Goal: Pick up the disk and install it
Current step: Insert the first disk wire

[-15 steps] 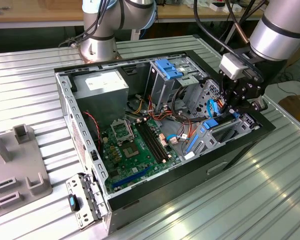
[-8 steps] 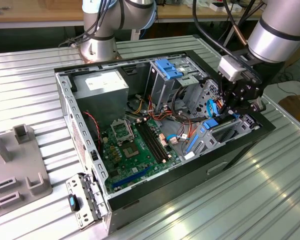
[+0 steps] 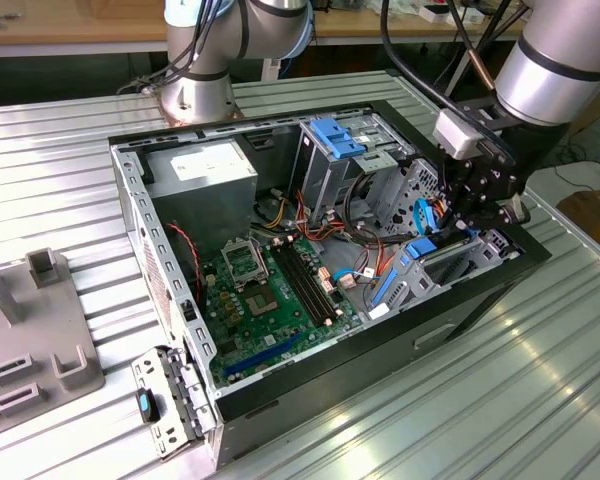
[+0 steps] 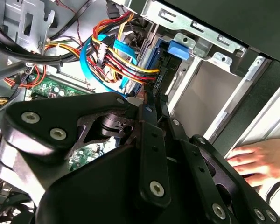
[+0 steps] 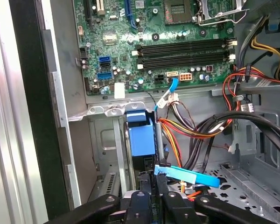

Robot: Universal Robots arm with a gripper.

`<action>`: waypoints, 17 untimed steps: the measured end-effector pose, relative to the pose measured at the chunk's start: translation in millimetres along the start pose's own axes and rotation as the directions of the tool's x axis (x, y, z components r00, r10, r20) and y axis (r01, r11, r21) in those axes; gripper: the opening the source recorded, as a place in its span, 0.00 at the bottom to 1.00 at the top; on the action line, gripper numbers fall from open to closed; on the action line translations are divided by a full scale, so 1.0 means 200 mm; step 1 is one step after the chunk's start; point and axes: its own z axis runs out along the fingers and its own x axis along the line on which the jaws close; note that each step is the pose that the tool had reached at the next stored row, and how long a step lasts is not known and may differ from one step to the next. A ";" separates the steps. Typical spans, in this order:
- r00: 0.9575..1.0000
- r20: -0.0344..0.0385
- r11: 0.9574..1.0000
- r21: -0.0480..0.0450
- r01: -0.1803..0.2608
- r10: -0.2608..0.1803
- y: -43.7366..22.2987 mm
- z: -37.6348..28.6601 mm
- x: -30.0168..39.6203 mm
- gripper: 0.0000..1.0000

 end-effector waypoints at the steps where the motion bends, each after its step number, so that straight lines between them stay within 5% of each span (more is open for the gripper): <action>1: 1.000 0.000 1.000 0.000 0.000 0.000 0.001 0.000 -0.010 0.16; 17: 1.000 -0.004 1.000 0.000 -0.001 0.001 -0.004 0.006 -0.013 0.16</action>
